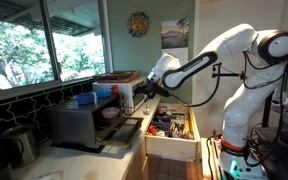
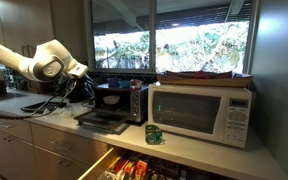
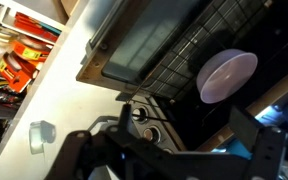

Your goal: Put the purple bowl on the left side of the counter.

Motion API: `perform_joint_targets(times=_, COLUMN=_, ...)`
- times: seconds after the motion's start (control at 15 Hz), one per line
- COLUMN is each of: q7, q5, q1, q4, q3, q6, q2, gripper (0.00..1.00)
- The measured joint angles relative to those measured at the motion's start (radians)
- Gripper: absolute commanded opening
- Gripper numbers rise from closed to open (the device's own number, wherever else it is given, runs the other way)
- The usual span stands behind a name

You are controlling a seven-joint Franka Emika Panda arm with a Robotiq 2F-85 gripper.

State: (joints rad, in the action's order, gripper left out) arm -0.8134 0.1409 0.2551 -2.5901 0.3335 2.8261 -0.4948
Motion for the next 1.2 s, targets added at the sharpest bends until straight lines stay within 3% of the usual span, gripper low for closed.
perform_joint_targets(times=0.27, q7=-0.294, q5=-0.115, q1=0.257, q4=0.063, q3=0.221, q6=0.039, q2=0.079, gripper=1.0)
perform_joint_targets(times=0.4, q7=-0.36, q5=-0.137, q1=0.327, q4=0.083, q3=0.277, q6=0.032, q2=0.089, gripper=1.0)
perform_joint_targets(times=0.67, q7=-0.378, q5=-0.138, q1=0.342, q4=0.092, q3=0.289, q6=0.029, q2=0.091, gripper=1.0)
perform_joint_targets(times=0.87, q7=-0.419, q5=-0.173, q1=0.311, q4=0.092, q3=0.265, q6=0.032, q2=0.104, gripper=1.0)
perform_joint_targets(times=1.2, q7=-0.546, q5=-0.159, q1=0.316, q4=0.119, q3=0.353, q6=0.093, q2=0.207, gripper=1.0)
